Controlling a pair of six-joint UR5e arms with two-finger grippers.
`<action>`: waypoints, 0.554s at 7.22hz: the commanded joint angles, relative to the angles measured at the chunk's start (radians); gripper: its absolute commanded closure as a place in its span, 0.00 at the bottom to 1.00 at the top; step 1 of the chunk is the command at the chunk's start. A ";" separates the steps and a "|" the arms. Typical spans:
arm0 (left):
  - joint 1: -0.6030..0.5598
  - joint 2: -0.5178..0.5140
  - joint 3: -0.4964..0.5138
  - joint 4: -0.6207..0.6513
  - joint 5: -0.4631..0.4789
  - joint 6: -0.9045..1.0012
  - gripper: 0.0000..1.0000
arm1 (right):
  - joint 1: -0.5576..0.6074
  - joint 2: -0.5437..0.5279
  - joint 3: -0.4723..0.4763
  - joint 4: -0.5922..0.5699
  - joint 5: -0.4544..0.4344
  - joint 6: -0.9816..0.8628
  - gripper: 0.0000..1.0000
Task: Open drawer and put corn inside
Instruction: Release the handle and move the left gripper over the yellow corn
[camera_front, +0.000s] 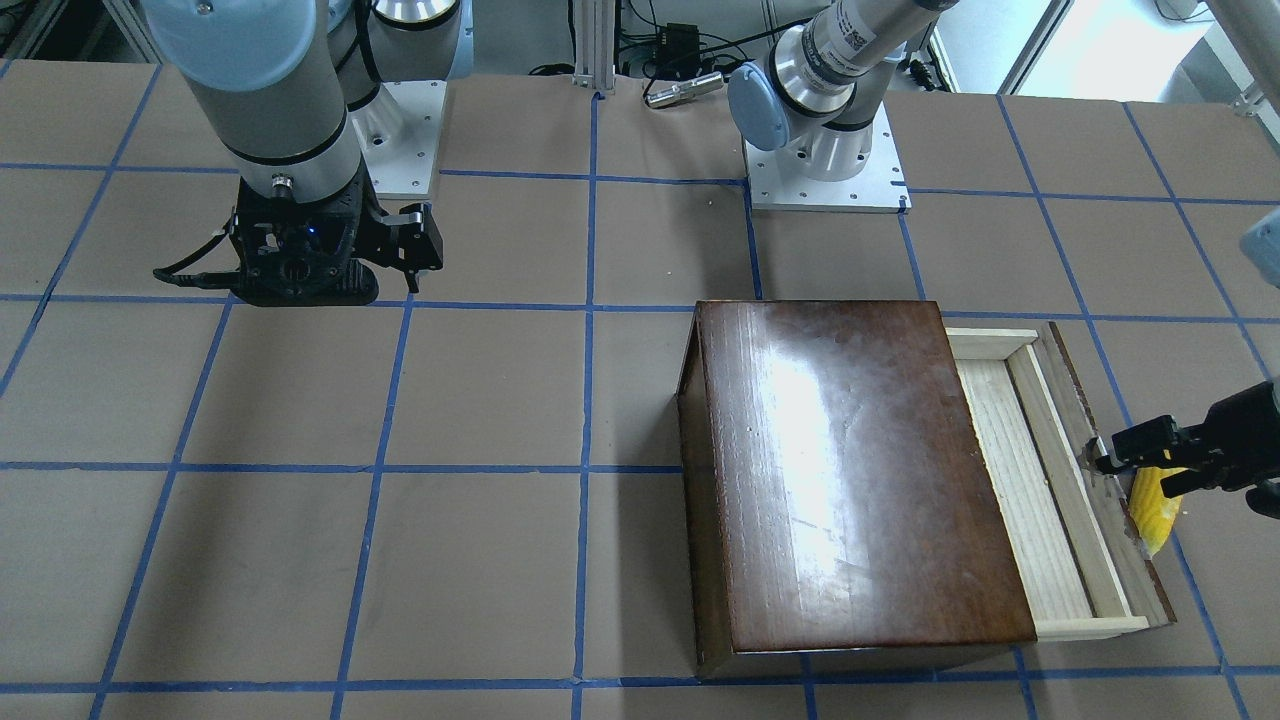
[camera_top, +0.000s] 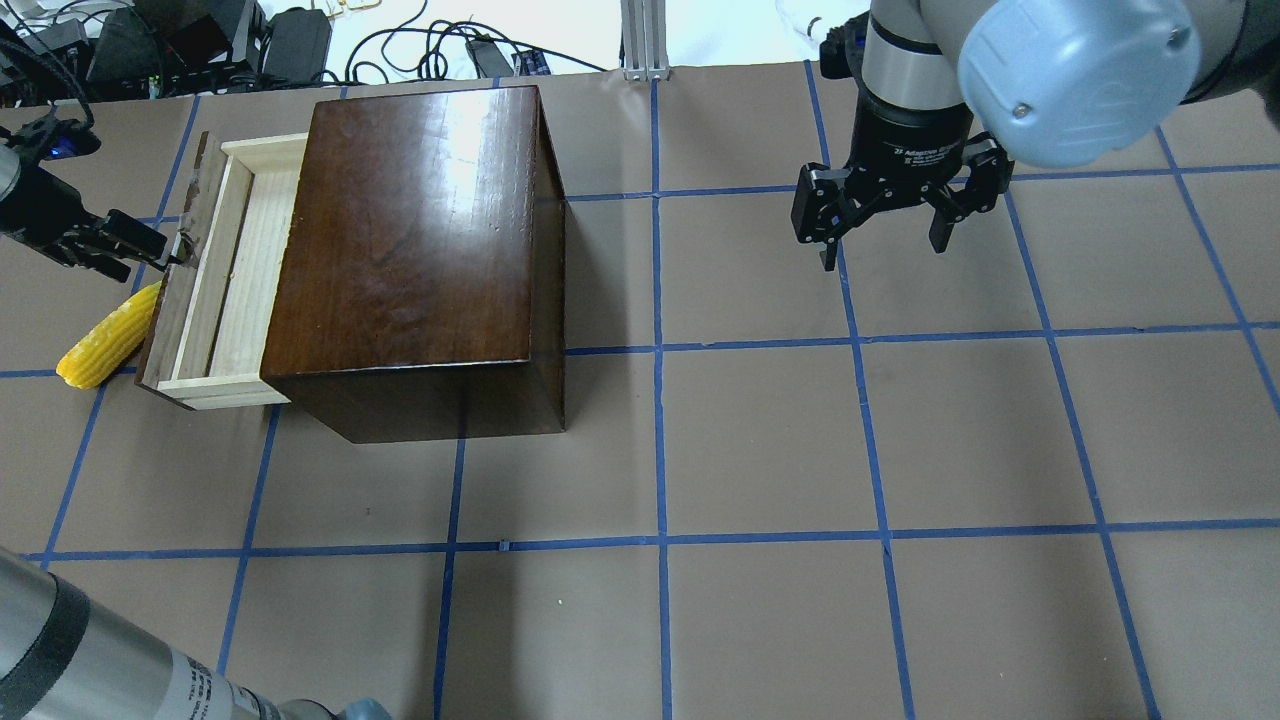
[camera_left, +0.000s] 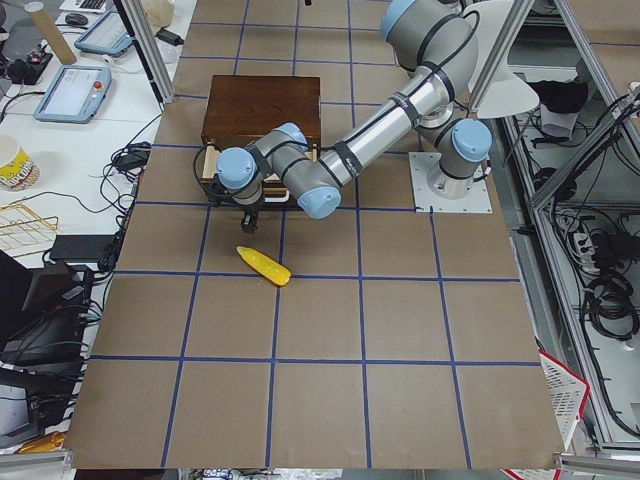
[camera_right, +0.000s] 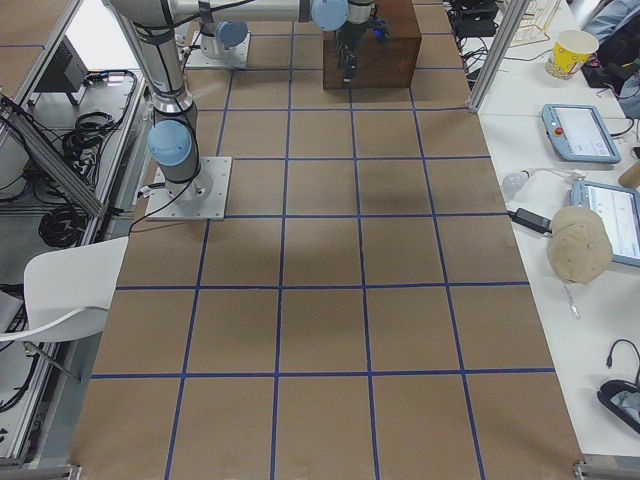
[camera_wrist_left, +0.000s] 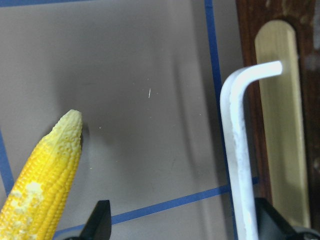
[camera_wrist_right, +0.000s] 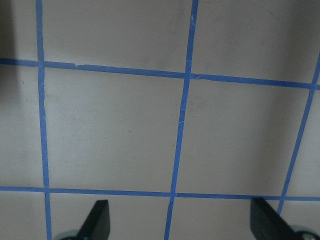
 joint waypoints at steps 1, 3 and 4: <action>0.011 0.015 0.043 -0.015 0.032 0.003 0.00 | 0.000 0.000 0.000 0.000 0.000 0.000 0.00; 0.023 0.021 0.074 -0.025 0.107 0.048 0.00 | 0.000 0.000 0.000 0.000 0.000 0.000 0.00; 0.034 0.015 0.074 -0.010 0.146 0.161 0.00 | 0.000 0.000 0.000 0.000 0.000 0.000 0.00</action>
